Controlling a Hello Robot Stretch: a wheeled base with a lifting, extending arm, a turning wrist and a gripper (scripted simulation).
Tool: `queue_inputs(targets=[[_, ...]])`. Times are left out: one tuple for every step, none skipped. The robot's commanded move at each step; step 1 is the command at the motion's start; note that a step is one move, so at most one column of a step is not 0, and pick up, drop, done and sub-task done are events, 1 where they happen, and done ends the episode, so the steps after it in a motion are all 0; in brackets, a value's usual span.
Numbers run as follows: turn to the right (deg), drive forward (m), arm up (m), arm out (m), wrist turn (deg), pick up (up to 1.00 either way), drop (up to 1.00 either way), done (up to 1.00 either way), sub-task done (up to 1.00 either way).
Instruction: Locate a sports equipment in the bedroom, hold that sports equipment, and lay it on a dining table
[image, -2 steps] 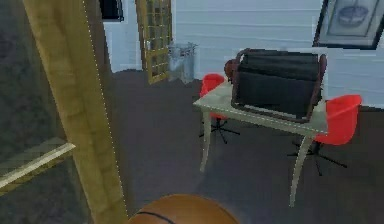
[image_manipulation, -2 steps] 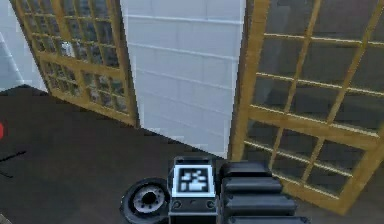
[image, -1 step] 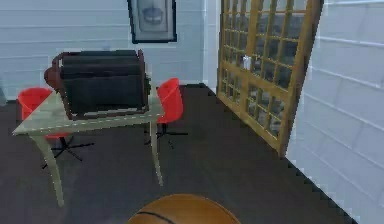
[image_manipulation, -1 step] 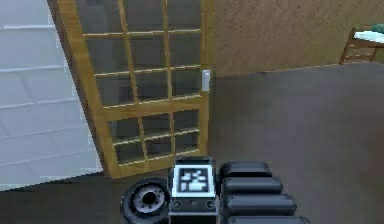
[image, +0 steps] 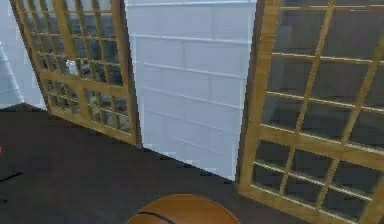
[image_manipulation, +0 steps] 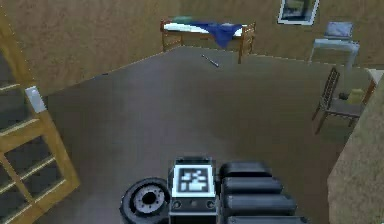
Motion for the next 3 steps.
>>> queue_inputs(targets=[[27.0, 0.00, 0.00, 0.00, 0.0, 0.00, 0.00, 0.00, 0.00], [0.0, 0.10, 0.00, 0.00, 0.0, 0.00, 0.00, 0.00, 0.00], [-45.0, 0.00, 0.00, 0.00, 0.0, 0.00, 0.00, 0.00, 0.00]])
